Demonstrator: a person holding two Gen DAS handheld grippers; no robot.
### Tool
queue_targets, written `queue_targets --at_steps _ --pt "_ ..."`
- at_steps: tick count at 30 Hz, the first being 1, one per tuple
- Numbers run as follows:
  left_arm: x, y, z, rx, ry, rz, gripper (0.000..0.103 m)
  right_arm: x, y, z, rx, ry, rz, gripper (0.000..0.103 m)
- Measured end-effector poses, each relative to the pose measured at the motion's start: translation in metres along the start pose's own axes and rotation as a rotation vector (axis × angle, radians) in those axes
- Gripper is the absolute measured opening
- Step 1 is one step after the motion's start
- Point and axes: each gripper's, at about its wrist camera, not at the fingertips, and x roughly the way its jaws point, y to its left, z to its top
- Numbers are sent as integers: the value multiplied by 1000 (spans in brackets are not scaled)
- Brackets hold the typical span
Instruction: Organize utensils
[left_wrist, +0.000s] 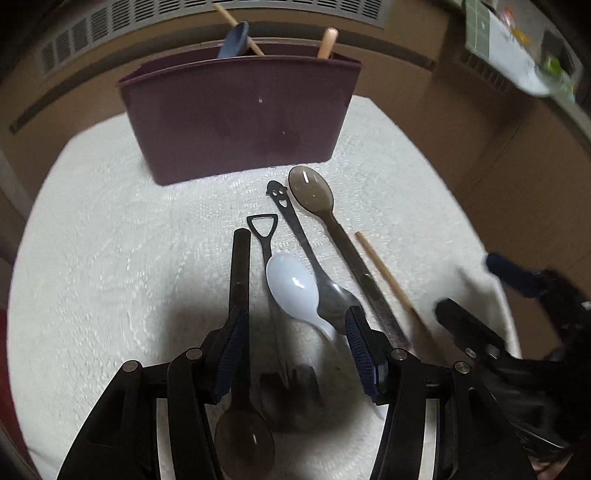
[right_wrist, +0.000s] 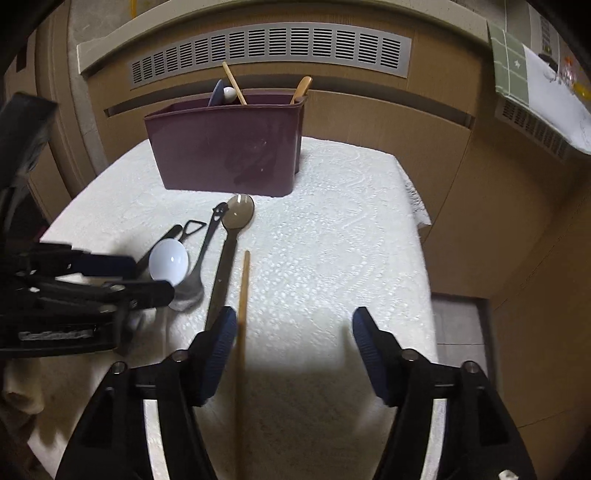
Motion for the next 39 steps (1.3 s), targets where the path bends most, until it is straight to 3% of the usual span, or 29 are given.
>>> queue_targets --at_steps 5,10,12,14,15,21,24,26,27,32,39 --pt "-8 15 -7 120 -30 54 55 -8 0 -8 -45 -17 -80 100" --pt "-15 58 -2 176 -64 135 55 -13 6 2 -38 -54 4 103" --pt "-11 78 3 134 -62 163 55 -8 10 12 -19 -38 59 98" --pt "-17 98 6 62 -68 161 55 2 15 21 -26 -1 90 59" --pt "-21 106 6 18 -72 138 55 7 18 25 -32 20 98 52" --pt "-32 127 -12 -171 -19 -9 56 68 30 67 -9 142 145 51" --pt "-32 122 -26 -245 34 -96 56 92 39 83 -22 171 124 51" --pt "-28 110 -33 -278 74 -151 56 100 46 87 -38 180 113 28" --pt "-26 105 -33 -284 87 -170 56 99 49 89 -47 172 118 27" --pt "-13 77 -13 -248 87 -190 56 61 41 81 -55 89 92 27" --pt "10 40 19 -142 73 -114 56 16 6 58 6 22 81 27"
